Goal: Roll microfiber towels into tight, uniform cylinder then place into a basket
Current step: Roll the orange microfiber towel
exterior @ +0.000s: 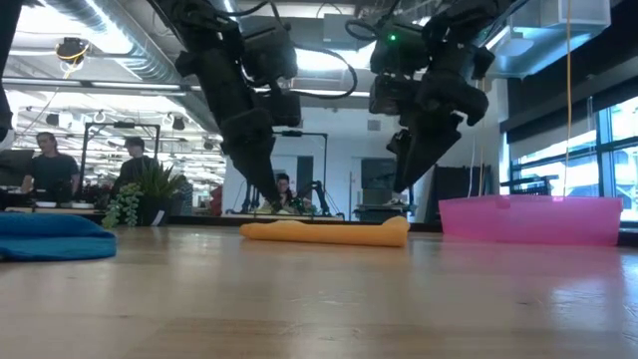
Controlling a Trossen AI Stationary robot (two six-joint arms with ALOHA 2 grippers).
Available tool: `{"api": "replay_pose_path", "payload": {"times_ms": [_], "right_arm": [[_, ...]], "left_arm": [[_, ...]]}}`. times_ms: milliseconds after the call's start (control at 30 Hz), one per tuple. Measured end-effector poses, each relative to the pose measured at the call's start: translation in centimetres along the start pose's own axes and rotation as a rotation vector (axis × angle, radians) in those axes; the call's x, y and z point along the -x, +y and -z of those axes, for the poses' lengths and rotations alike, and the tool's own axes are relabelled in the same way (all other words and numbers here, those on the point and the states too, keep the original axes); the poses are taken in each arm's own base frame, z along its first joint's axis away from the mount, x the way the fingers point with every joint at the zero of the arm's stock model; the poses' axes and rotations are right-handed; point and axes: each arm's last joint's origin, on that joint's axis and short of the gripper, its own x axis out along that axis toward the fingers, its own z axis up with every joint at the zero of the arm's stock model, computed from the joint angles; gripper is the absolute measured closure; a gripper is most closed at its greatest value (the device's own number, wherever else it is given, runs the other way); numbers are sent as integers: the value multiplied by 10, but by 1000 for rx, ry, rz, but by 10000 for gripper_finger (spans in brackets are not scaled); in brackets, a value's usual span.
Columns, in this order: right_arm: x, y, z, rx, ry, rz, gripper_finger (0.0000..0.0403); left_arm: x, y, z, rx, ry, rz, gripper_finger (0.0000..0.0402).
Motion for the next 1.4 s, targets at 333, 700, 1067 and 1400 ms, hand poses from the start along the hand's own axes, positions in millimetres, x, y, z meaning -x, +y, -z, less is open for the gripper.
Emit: {"api": "replay_pose_path", "payload": {"times_ms": [333, 700, 1067, 1400], "right_arm": [[27, 6, -2, -80, -62, 76, 215], [52, 36, -8, -64, -175, 106, 215], [1, 52, -3, 3, -223, 180, 215], [-49, 45, 7, 51, -134, 183, 215]], "left_arm": [[0, -2, 4, -34, 42, 4, 304], [0, -2, 4, -23, 39, -15, 261], [-4, -22, 9, -276, 37, 39, 264], [-4, -23, 7, -222, 10, 17, 264]]}}
